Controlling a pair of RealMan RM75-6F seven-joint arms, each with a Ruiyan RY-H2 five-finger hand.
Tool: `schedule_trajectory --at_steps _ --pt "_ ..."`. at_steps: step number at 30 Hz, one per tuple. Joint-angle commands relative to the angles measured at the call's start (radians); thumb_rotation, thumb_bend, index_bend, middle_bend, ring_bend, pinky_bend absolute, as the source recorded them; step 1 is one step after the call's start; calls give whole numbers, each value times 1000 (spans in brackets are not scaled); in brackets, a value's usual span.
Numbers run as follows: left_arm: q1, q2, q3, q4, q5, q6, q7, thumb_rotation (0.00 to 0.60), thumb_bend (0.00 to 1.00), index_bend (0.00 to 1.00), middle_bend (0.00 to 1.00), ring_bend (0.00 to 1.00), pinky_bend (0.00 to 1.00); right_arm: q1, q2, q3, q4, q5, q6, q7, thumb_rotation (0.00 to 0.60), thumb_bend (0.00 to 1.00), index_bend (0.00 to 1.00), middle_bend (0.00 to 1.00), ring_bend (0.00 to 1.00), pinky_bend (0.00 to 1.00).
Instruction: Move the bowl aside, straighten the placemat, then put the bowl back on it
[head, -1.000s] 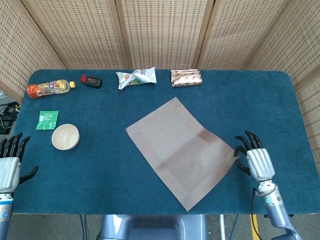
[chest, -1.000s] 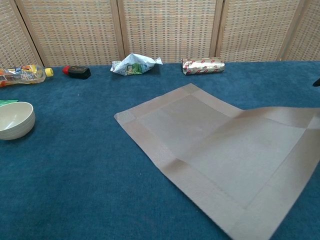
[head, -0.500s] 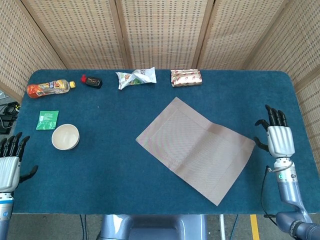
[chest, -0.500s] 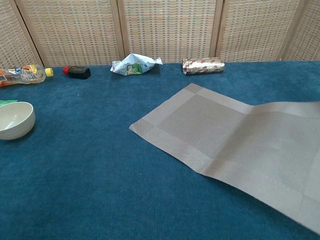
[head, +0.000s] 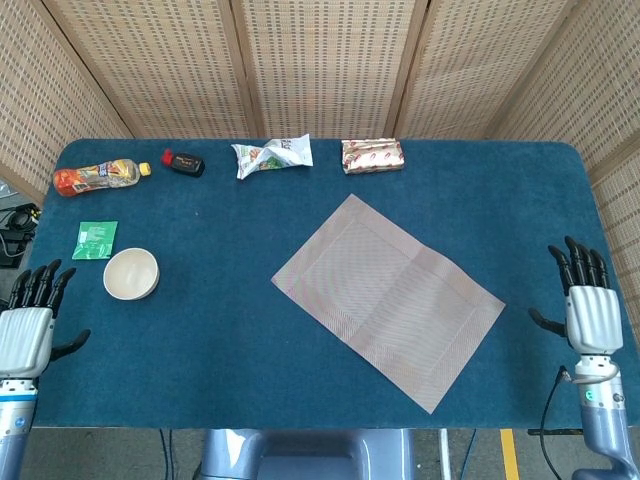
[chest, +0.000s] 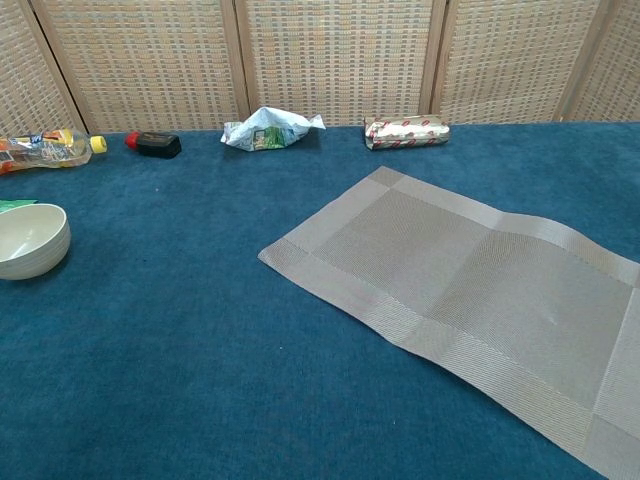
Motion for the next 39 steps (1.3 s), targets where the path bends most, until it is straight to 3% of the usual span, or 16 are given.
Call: schedule_trajectory --at_steps 1,6,12,15,28,39 --pt "-36 20 -19 -29 2 -31 57 600 173 84 0 0 0 -51 32 -36 -64 -51 63 5 600 156 94 0 0 0" --pt "-118 26 -71 -83 -20 -100 170 600 173 61 0 0 0 -69 58 -31 -93 -59 91 -10 600 153 53 0 0 0" --pt "-238 -21 -116 -90 -86 -233 309 600 173 63 0 0 0 -70 87 -22 -116 -19 41 -19 600 150 35 0 0 0" --pt "-298 -63 -134 -68 -118 -291 354 600 114 77 0 0 0 -72 95 -11 -120 -12 42 -5 600 146 35 0 0 0" --pt "-557 -309 -187 174 -287 -515 497 600 78 102 0 0 0 -67 88 7 -78 -3 15 57 600 138 35 0 0 0" --pt "-708 -498 -165 387 -368 -618 588 600 85 104 0 0 0 -63 86 24 -45 18 -14 110 600 138 35 0 0 0"
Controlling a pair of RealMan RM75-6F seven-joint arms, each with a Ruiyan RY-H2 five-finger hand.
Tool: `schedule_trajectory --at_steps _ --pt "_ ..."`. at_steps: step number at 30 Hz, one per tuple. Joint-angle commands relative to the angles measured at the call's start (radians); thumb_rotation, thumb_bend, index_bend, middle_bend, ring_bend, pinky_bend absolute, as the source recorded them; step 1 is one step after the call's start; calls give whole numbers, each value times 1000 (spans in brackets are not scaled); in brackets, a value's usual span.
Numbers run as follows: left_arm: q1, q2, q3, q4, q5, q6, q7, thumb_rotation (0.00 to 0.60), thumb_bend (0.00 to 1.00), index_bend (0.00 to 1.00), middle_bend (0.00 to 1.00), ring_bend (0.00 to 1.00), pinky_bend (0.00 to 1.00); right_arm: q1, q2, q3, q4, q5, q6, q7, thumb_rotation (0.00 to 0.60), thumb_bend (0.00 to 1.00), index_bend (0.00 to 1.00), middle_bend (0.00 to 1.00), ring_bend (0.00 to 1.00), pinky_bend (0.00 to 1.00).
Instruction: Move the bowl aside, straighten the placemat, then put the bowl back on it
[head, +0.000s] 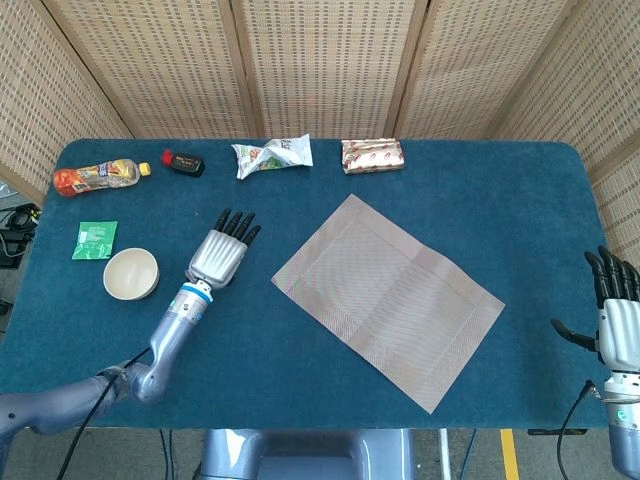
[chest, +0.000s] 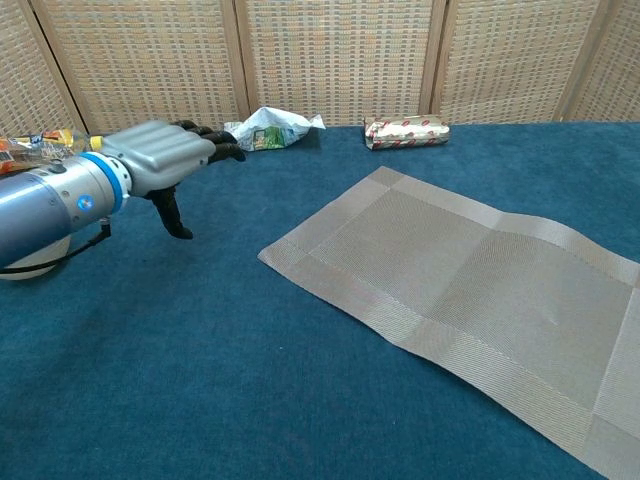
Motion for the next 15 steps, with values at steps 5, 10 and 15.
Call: schedule_trajectory --at_steps 5,10,15 --pt "-74 -111 22 110 -43 -44 26 600 91 112 0 0 0 2 -2 7 17 12 -18 26 600 138 35 0 0 0" --pt "-110 -171 31 181 -45 -54 23 600 93 131 0 0 0 4 -3 9 22 12 -28 38 600 138 36 0 0 0" --pt "-136 -218 29 239 -40 -61 2 600 98 156 0 0 0 4 -4 10 25 9 -27 49 600 138 36 0 0 0"
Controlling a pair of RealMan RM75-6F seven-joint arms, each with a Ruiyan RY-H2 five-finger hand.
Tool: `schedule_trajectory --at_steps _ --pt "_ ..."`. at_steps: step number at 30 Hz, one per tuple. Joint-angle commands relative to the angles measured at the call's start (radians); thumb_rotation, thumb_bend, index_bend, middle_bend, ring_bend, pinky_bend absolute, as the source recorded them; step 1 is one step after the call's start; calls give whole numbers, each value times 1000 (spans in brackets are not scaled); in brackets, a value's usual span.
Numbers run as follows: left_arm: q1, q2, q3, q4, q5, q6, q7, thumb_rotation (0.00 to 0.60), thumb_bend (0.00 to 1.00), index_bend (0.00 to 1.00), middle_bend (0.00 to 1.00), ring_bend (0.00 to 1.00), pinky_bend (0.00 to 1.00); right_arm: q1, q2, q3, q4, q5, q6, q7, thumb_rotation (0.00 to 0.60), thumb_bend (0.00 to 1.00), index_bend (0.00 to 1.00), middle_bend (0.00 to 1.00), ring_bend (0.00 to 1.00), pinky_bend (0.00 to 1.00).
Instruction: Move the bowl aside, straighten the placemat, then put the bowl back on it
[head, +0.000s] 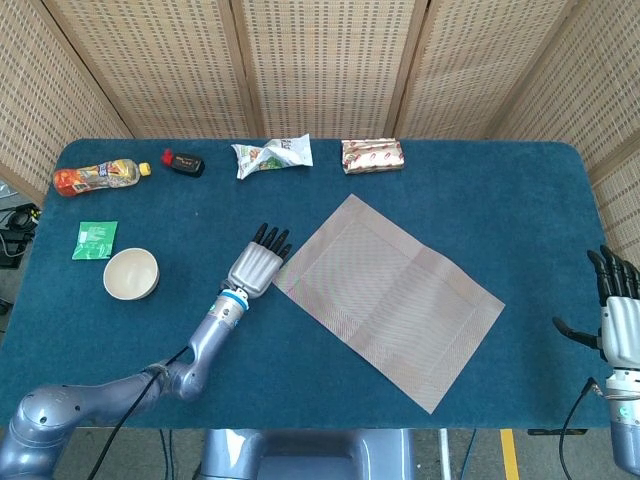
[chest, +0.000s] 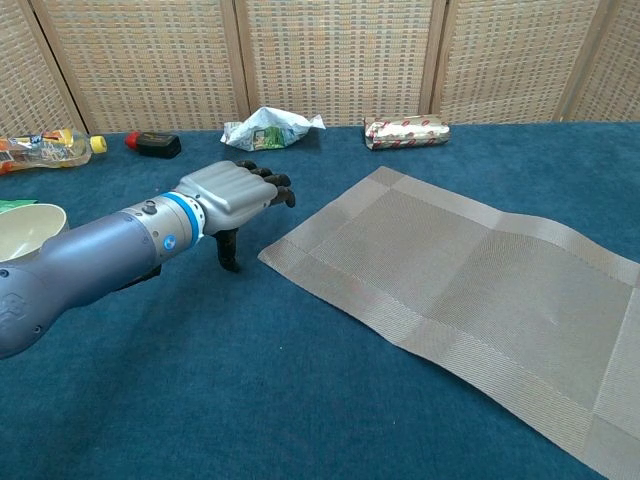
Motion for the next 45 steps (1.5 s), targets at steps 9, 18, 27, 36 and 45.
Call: schedule_trajectory --at_steps 9,18,27,36,45 --pt "-63 -123 -8 171 51 21 -87 600 157 198 0 0 0 1 -2 0 3 -10 -2 20 600 137 35 0 0 0" --pt "-92 -166 -8 234 112 37 -192 600 305 230 0 0 0 0 -1 1 1 -10 -4 28 600 137 36 0 0 0" --pt "-96 -178 9 234 149 39 -237 600 396 259 0 0 0 -1 3 0 -7 -14 -3 33 600 137 35 0 0 0" --pt "-94 -190 23 243 195 64 -292 600 459 456 0 0 0 -4 8 1 -17 -19 1 46 600 137 36 0 0 0" --pt "-86 -209 37 280 252 129 -341 600 460 613 0 0 0 -6 12 -1 -23 -23 2 56 600 137 36 0 0 0"
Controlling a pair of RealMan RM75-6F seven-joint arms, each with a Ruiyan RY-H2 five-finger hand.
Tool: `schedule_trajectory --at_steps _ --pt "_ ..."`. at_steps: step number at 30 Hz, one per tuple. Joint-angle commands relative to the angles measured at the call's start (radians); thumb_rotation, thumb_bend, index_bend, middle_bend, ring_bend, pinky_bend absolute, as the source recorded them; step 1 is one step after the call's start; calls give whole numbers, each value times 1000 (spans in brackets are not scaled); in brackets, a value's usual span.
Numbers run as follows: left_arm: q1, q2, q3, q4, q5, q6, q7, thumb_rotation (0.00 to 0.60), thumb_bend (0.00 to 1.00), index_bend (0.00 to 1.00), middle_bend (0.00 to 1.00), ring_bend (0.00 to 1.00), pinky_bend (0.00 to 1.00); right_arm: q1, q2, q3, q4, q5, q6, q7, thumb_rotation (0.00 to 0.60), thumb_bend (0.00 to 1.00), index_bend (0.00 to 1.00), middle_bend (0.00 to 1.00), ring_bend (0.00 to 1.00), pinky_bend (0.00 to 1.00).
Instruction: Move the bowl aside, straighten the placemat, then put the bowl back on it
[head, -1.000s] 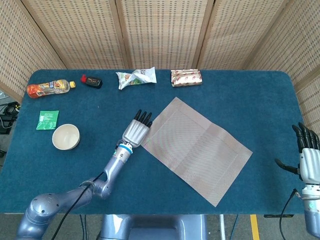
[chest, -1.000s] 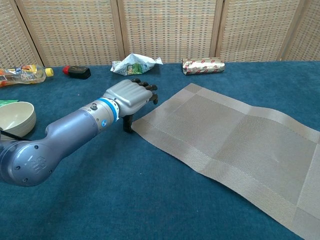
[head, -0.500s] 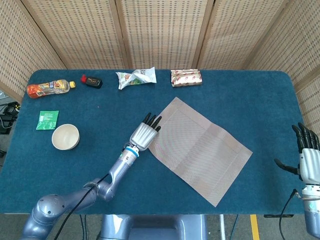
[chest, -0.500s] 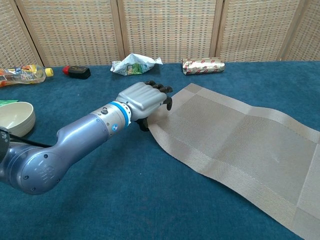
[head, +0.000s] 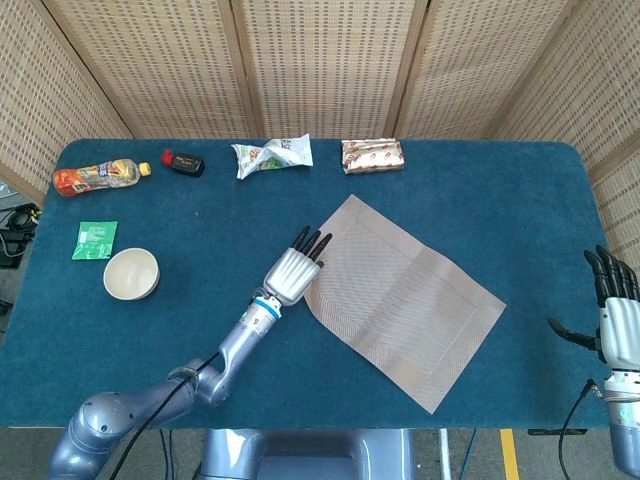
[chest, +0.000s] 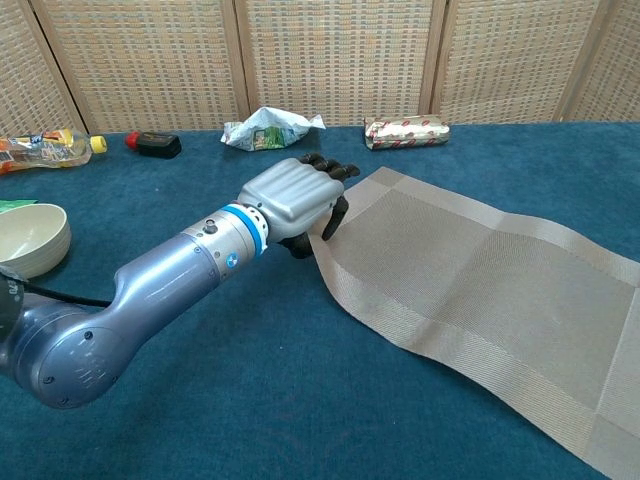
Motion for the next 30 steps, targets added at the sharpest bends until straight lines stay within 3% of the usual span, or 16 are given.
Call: schedule_trajectory --at_steps 1,10,24,30 --pt "5 -1 2 3 7 8 -9 600 460 614 0 0 0 0 1 -1 -1 -2 0 1 600 136 36 0 0 0" --pt "74 52 43 -75 46 82 -21 600 459 641 0 0 0 0 6 -9 -12 -14 -1 1 600 136 36 0 0 0" --pt "296 306 169 -481 74 241 117 600 459 677 0 0 0 -13 9 -18 -61 -37 38 -54 600 135 36 0 0 0" --pt "358 403 253 -653 109 258 187 600 460 676 0 0 0 -21 12 -33 -94 -72 67 -94 600 136 36 0 0 0"
